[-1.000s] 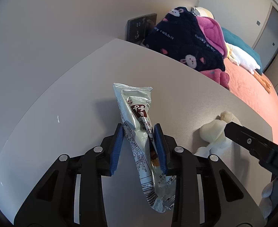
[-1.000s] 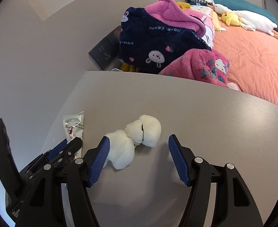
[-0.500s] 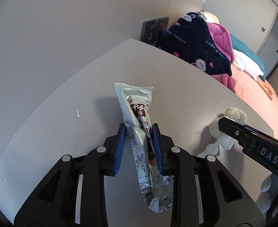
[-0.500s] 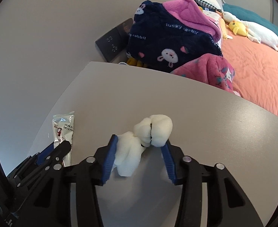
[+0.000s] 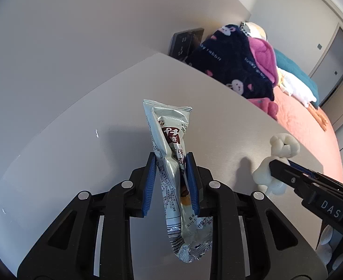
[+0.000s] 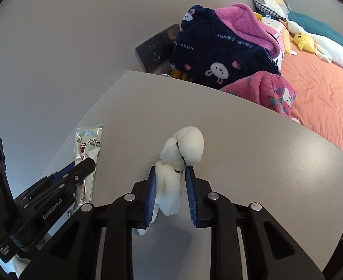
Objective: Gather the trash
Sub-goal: 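Lift and carry the foil tube and white plush toy over the trash bin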
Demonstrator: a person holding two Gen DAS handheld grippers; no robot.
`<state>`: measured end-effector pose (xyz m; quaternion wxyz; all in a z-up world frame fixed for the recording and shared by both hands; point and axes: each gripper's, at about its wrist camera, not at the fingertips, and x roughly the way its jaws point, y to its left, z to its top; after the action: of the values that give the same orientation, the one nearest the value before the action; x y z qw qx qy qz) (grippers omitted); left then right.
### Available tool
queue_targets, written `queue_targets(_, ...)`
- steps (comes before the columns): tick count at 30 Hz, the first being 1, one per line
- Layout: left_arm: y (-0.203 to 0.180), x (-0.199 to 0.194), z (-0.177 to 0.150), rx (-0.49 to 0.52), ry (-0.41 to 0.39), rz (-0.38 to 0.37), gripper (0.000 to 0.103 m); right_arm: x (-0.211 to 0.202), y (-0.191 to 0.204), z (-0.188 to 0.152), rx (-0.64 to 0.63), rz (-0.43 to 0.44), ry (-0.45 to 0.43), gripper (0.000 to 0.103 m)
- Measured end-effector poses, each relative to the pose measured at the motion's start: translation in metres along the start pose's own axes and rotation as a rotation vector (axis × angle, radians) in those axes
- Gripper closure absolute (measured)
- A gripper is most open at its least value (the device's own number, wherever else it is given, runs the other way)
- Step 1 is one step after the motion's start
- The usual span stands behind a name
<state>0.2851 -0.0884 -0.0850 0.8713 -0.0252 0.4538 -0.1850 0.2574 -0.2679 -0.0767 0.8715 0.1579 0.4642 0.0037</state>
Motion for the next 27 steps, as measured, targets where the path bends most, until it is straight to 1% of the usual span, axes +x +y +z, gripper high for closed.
queue_targets(4, -0.008, -0.015, -0.002, 0.009, -0.015, -0.014, 0.078, -0.017, 0.0, -0.004, -0.009, 0.001, -0.009, 0.077)
queue_targets(12, -0.031, -0.037, -0.011, 0.04, -0.015, -0.045, 0.078, -0.053, -0.004, -0.014, -0.018, 0.009, -0.03, 0.077)
queue_targets(23, -0.072, -0.069, -0.027, 0.1, -0.026, -0.103, 0.078, -0.109, -0.018, -0.042, -0.017, 0.013, -0.073, 0.076)
queue_targets(27, -0.086, -0.079, -0.035, 0.116, -0.018, -0.12, 0.078, -0.128, -0.025, -0.052, -0.011, 0.01, -0.086, 0.076)
